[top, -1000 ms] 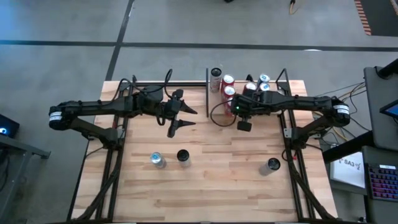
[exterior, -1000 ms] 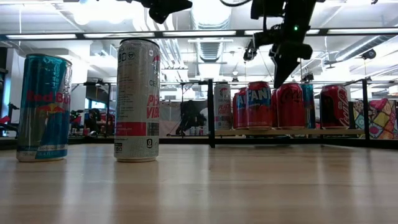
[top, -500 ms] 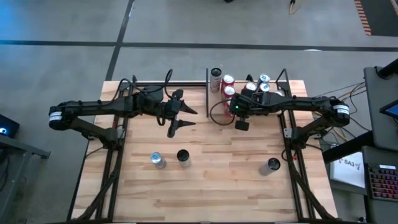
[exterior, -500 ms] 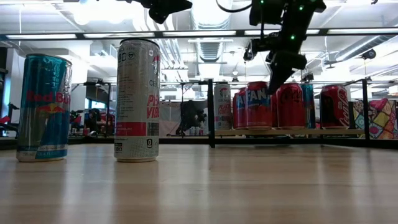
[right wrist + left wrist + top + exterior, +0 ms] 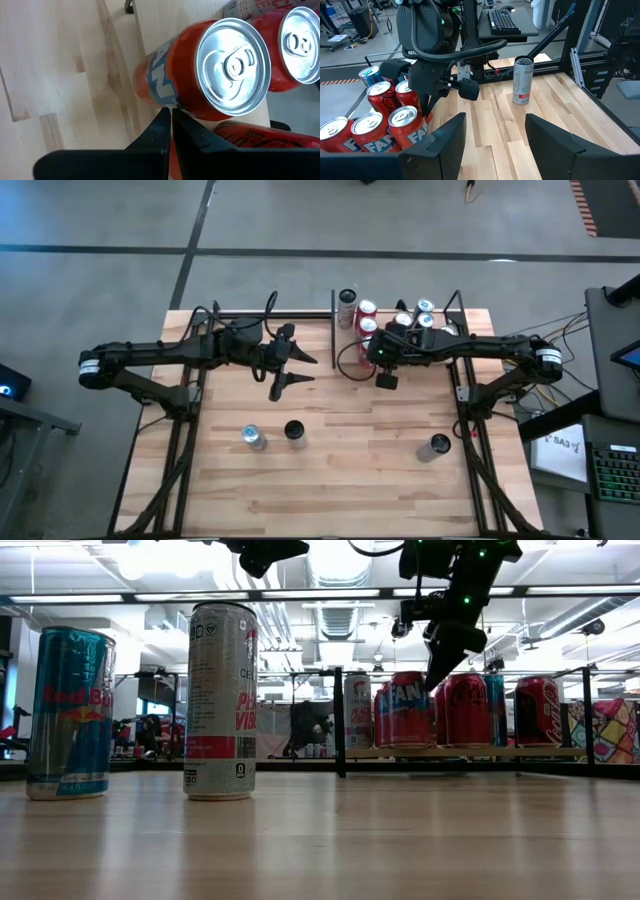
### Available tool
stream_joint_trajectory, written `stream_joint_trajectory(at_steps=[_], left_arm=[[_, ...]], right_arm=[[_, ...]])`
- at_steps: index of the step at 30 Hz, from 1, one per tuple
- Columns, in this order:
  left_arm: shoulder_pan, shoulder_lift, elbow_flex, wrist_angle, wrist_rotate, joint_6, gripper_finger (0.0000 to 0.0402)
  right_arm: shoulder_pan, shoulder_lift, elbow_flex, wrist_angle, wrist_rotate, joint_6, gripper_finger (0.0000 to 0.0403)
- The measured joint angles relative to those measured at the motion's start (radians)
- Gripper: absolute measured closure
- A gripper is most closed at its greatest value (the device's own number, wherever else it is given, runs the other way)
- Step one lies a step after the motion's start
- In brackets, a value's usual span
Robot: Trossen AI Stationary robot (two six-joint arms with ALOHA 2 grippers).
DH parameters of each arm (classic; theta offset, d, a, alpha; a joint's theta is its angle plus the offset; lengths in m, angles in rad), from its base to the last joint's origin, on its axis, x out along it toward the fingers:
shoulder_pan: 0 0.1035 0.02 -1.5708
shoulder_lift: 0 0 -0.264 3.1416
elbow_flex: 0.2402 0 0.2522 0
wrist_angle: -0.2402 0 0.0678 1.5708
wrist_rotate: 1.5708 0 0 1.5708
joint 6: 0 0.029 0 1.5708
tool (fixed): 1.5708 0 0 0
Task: Place canned beverage on shelf
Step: Put the orange soda can on the shelf aligned with the other orange soda cans
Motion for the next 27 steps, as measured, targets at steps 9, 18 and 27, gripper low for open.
stream_joint_trajectory(at_steps=[9,18,27], left_arm=[[0.0,0.0,0.0,-0.001,0.0,0.0,0.0212],[0.0,0.0,0.0,-0.011,0.0,0.0,0.0212],[0.0,0.0,0.0,-0.011,0.0,0.0,0.0212]], right_arm=[[0.0,-0.002,0.0,-0.013,0.0,0.017,0.0394],[0.003,-0.004,0.0,0.035,-0.087,0.107,0.0394],[0.002,0.0,0.0,0.049,-0.019,0.121,0.0394]])
